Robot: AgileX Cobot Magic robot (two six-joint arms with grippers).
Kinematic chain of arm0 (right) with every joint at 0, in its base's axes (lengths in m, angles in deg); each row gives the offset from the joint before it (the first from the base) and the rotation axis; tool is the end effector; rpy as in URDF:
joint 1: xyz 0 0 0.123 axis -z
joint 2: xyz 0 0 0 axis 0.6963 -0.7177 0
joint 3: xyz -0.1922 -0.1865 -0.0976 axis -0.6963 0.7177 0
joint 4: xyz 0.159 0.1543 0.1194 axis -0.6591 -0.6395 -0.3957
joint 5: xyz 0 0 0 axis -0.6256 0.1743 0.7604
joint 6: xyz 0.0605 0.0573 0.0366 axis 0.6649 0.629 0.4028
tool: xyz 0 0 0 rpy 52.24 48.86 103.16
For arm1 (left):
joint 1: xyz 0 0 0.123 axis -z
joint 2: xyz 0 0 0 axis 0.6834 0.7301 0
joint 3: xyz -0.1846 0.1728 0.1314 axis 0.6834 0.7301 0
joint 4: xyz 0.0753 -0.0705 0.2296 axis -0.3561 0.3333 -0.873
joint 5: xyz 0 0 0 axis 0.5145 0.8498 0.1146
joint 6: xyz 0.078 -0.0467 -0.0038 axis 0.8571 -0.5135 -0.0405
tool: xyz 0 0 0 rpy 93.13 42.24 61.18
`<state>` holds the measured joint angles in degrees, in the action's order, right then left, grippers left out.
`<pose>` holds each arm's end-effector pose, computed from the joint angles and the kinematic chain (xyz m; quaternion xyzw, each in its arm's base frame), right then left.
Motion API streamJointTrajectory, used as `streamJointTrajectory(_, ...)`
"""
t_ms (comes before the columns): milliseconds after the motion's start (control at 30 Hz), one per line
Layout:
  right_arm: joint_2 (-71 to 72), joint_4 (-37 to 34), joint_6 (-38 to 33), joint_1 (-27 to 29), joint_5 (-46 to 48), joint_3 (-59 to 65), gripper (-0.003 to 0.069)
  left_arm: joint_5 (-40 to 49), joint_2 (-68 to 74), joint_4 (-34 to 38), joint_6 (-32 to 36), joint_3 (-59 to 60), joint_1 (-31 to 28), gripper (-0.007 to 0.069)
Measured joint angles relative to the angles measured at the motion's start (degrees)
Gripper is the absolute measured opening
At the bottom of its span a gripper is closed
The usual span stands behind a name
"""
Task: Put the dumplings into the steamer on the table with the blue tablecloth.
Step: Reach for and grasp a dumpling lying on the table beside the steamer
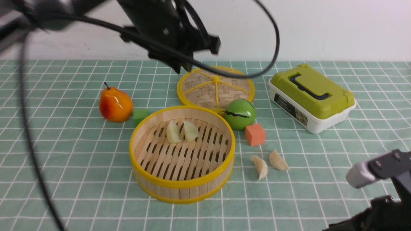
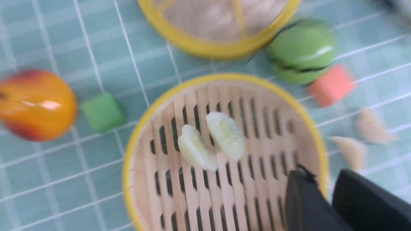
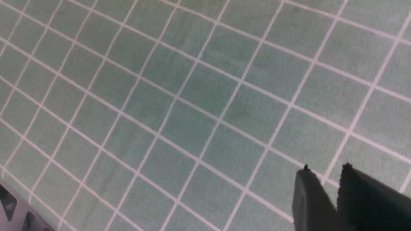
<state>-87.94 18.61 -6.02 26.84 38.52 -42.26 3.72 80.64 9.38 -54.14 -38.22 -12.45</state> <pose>0.1644 0.0865 0.2436 -0.1702 0.9201 0.2313 0.2663 0.3291 -0.1879 0.4251 0.1450 0.9252 -0.0956 0.3373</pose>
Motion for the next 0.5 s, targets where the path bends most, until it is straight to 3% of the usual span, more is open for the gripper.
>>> streamJointTrajectory(133,-7.89,1.4,1.21,0.0,0.24,-7.28,0.0267,2.78,-12.68,-0.05,0.27,4.21,0.0,0.0)
streamJointTrajectory(233,-13.85,1.98,2.14,0.0,0.05,-11.77,0.0313,1.97,-20.58,-0.09,-0.15,11.08,0.0,-0.0014)
streamJointTrajectory(500,-34.38,6.33,5.43,-0.02,-0.07,-27.5,0.0337,-11.48,-52.24,-3.52,-4.21,50.91,0.0,-0.0014)
